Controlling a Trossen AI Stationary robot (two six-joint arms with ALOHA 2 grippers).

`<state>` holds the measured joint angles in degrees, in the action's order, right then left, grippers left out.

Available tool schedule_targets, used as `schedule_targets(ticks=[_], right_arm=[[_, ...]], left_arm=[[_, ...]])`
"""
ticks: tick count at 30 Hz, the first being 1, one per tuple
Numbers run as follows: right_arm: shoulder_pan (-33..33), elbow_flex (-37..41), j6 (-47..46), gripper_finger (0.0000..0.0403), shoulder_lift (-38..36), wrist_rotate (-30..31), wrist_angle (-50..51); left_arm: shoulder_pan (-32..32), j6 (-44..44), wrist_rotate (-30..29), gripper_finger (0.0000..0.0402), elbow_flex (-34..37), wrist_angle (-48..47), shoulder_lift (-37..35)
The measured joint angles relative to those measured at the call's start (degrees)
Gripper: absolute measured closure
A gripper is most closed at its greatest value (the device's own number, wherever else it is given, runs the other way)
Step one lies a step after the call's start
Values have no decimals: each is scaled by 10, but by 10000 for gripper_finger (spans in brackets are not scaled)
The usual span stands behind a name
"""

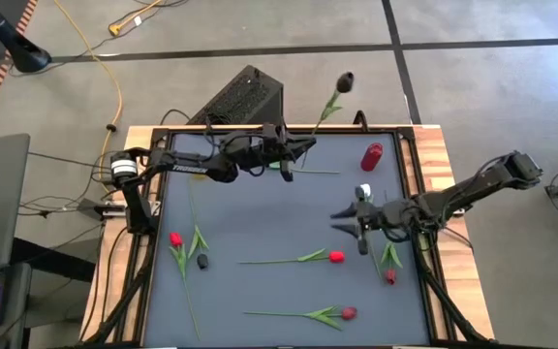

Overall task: Sort flowers into vase by color
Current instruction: Put the top black tulip into the red flower vase

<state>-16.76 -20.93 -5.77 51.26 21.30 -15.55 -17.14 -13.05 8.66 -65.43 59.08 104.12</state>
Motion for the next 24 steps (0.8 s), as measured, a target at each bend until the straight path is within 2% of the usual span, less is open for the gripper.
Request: schedule_targets(ticks=[3, 6, 9, 16, 19, 24], right_arm=[[30, 0, 34, 262, -8, 35, -64], [76, 0, 48, 262, -9, 37, -121], [132, -6, 56, 262, -6, -5, -129], [239, -68, 59, 262, 19, -170, -115], [264, -98, 67, 262, 37, -196, -102], [291, -143, 78, 262, 78, -206, -89]], left_arm=[[6, -1, 11, 401, -10, -4, 0], [15, 3, 16, 401, -16, -5, 0], [22, 9, 15, 401, -17, -5, 0], [27, 13, 17, 402, -17, -8, 0], [27, 12, 23, 402, -17, -16, 0], [27, 12, 27, 402, -17, -18, 0]])
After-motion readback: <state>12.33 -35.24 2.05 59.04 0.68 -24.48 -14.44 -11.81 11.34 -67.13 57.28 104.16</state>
